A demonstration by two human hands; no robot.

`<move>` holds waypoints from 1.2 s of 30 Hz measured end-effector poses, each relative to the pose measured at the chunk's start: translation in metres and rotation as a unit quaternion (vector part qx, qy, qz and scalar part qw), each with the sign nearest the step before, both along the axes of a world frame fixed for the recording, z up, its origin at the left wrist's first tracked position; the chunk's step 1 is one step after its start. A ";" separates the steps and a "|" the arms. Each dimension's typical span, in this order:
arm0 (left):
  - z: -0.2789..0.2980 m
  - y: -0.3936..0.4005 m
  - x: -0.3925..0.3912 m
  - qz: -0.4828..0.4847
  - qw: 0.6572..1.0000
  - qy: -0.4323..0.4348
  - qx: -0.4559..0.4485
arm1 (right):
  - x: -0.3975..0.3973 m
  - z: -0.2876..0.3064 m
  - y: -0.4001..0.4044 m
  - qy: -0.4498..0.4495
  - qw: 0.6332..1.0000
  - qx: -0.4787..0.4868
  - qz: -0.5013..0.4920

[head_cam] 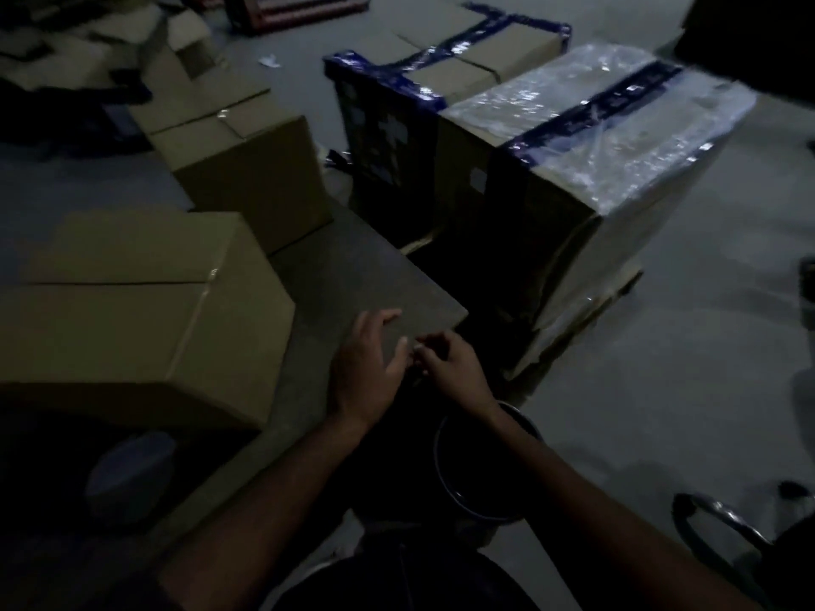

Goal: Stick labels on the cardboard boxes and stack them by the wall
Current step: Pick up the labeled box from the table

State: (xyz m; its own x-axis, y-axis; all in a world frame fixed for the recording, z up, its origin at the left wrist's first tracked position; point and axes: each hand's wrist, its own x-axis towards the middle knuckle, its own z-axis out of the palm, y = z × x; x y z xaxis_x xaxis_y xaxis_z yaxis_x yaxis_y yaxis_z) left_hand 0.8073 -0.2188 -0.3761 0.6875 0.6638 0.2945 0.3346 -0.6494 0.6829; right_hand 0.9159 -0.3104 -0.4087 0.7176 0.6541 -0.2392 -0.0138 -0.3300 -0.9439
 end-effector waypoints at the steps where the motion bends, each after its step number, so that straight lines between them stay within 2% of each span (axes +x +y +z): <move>1: 0.014 0.009 -0.008 0.022 0.999 -0.018 0.014 | -0.004 0.013 0.017 -0.024 0.999 0.015 0.022; 7: 0.067 0.056 -0.066 0.144 0.984 -0.093 0.049 | -0.045 0.074 0.102 -0.126 0.981 0.103 0.103; 11: 0.083 0.084 -0.103 0.190 0.973 -0.110 0.067 | -0.077 0.097 0.145 -0.160 0.965 0.135 0.158; 16: 0.083 0.119 -0.152 0.211 0.974 -0.045 0.073 | -0.108 0.118 0.197 -0.239 0.945 0.131 0.181; 21: 0.054 0.153 -0.195 0.149 0.980 0.110 0.068 | -0.116 0.123 0.259 -0.369 0.912 0.055 0.169; 25: 0.042 0.164 -0.209 0.136 0.981 0.098 0.103 | -0.117 0.109 0.293 -0.450 0.869 -0.062 0.195; 27: 0.050 0.172 -0.211 0.104 0.984 0.098 0.103 | -0.115 0.102 0.301 -0.462 0.863 -0.091 0.184; 29: 0.055 0.197 -0.229 0.057 0.989 0.109 0.087 | -0.118 0.100 0.307 -0.443 0.875 -0.096 0.169; 31: 0.051 0.232 -0.261 0.061 0.991 0.091 0.074 | -0.125 0.098 0.308 -0.420 0.887 -0.088 0.171; 34: 0.043 0.277 -0.316 0.187 0.982 0.011 -0.031 | -0.149 0.087 0.307 -0.417 0.887 -0.042 0.195; 36: 0.042 0.297 -0.333 0.241 0.965 -0.007 -0.103 | -0.169 0.079 0.311 -0.409 0.890 -0.018 0.202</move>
State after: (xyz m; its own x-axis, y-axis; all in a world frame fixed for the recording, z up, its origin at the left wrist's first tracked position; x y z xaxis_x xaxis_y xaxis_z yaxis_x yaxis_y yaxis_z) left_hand 0.4742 0.0784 -0.3345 0.2819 0.9507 0.1291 0.5536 -0.2711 0.7874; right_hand 0.7465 0.0005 -0.3296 0.3689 0.9009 0.2286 0.7990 -0.1818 -0.5732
